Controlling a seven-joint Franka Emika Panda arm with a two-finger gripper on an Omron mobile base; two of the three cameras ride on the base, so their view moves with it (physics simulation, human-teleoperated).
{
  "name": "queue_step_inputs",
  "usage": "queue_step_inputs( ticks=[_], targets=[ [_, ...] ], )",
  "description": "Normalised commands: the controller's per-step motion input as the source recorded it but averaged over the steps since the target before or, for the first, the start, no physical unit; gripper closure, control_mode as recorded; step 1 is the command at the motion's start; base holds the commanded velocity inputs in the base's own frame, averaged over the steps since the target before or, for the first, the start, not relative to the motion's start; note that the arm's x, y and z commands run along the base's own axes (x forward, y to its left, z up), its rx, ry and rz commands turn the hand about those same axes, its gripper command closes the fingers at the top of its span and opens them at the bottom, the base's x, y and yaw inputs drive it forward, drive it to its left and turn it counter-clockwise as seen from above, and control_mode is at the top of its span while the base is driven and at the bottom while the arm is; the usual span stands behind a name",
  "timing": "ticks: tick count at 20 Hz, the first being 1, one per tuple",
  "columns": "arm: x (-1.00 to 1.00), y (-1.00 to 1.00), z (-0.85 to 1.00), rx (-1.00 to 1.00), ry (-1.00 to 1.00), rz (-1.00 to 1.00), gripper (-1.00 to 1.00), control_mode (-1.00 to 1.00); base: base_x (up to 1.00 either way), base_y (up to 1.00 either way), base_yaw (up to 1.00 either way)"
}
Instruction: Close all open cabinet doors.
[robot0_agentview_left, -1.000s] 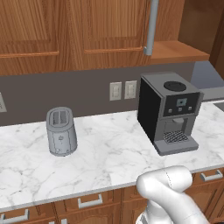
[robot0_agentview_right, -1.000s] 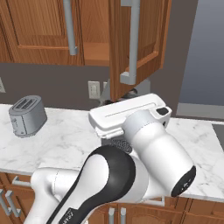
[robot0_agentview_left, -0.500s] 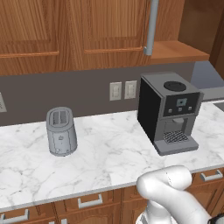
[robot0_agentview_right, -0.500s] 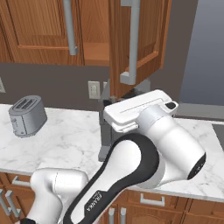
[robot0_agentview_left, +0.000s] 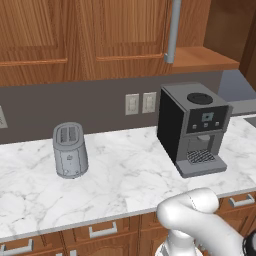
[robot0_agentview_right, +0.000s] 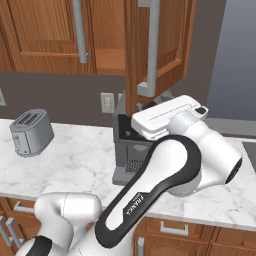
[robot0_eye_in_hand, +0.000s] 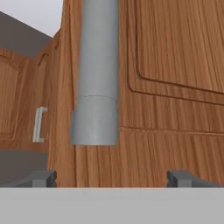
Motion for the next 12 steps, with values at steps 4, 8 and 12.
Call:
queue_step_inputs(
  ticks=[4,8,12],
  targets=[
    [0.26,0.0,0.0,0.0,0.0,0.01,-1.0,-1.0,0.0,0.0,0.0],
    [0.1,0.02,0.0,0.0,0.0,0.0,-1.0,-1.0,0.0,0.0,0.0],
    [0.02,0.13,0.0,0.0,0.0,0.0,-1.0,-1.0,0.0,0.0,0.0]
  ],
)
